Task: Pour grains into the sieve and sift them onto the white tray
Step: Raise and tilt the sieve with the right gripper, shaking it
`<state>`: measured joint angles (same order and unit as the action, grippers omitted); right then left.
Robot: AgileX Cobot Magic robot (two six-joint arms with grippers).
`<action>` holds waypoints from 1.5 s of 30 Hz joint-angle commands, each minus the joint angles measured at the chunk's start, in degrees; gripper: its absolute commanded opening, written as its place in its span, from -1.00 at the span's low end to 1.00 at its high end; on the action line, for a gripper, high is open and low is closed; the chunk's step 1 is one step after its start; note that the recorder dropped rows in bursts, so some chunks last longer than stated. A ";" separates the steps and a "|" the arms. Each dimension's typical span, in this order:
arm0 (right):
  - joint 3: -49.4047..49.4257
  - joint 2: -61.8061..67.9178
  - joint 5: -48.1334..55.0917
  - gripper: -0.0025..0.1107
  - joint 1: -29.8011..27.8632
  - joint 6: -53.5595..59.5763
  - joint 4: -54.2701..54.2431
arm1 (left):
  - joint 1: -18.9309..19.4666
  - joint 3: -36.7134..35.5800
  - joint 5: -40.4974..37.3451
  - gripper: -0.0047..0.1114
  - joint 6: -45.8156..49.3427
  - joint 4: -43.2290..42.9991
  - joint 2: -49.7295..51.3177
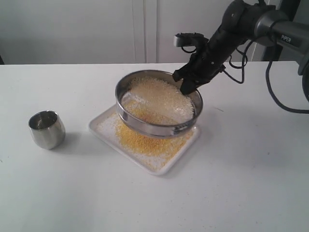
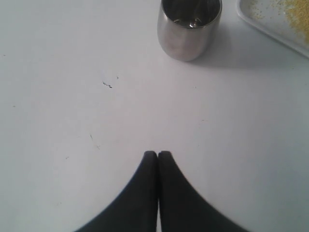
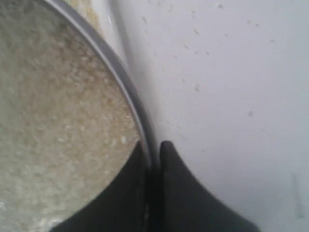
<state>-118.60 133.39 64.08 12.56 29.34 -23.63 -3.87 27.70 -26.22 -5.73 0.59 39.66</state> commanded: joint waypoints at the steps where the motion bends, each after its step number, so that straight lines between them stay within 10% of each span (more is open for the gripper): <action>1: 0.55 -1.51 -2.07 -0.96 -0.20 -22.24 -2.05 | 0.23 -0.22 -0.34 -0.92 -0.31 0.61 -0.33; 4: -0.29 -1.60 5.14 -0.96 0.56 10.42 -0.96 | 0.23 -0.22 -0.34 -0.92 -0.31 0.61 -0.33; 8: 1.34 -1.41 0.45 -0.96 0.91 -17.66 -3.43 | 0.23 -0.22 -0.34 -0.92 -0.31 0.61 -0.33; 11: -0.19 -1.94 5.88 -0.96 1.44 6.26 2.96 | 0.23 -0.22 -0.34 -0.92 -0.31 0.61 -0.33; 13: 0.63 -2.12 0.71 -0.96 1.10 -18.90 -1.87 | 0.23 -0.22 -0.34 -0.92 -0.31 0.61 -0.33; 15: -0.66 -2.54 4.16 -0.96 1.76 7.37 -2.21 | 0.23 -0.22 -0.34 -0.92 -0.31 0.61 -0.33; 17: -0.22 -3.12 -2.02 -0.96 1.62 -18.41 0.04 | 0.23 -0.22 -0.34 -0.92 -0.31 0.61 -0.33; 19: -0.67 -3.29 4.61 -0.96 3.94 8.03 2.28 | 0.23 -0.22 -0.34 -0.92 -0.31 0.61 -0.33; 22: -0.59 -4.56 1.62 -0.96 4.53 -19.96 16.18 | 0.23 -0.22 -0.34 -0.92 -0.31 0.61 -0.33; 24: -0.59 -5.18 5.63 -0.96 6.04 2.78 11.94 | 0.23 -0.22 -0.34 -0.92 -0.31 0.61 -0.33; 27: -0.59 -4.92 -2.61 -0.96 5.34 -20.84 6.89 | 0.23 -0.22 -0.34 -0.92 -0.31 0.61 -0.33; 29: -0.71 -5.22 0.77 -0.96 6.61 5.54 5.56 | 0.23 -0.22 -0.34 -0.92 -0.31 0.61 -0.33; 32: -0.59 -4.71 -6.40 -0.96 5.74 -29.34 13.00 | 0.23 -0.22 -0.34 -0.92 -0.31 0.61 -0.33; 34: -0.69 -4.59 -0.96 -0.96 6.41 5.41 11.74 | 0.23 -0.22 -0.34 -0.92 -0.31 0.61 -0.33; 38: -0.59 -4.68 -1.92 -0.96 5.37 -23.08 11.35 | 0.23 -0.22 -0.34 -0.92 -0.31 0.61 -0.33; 41: -0.69 -5.05 2.79 -0.96 5.65 5.56 9.39 | 0.23 -0.22 -0.34 -0.92 -0.31 0.61 -0.33; 45: -0.57 -4.64 -2.94 -0.96 4.73 -26.73 9.34 | 0.23 -0.22 -0.34 -0.92 -0.31 0.61 -0.33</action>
<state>-118.74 129.37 64.89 18.33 18.41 -9.46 -3.87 27.70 -26.22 -5.73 0.59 39.66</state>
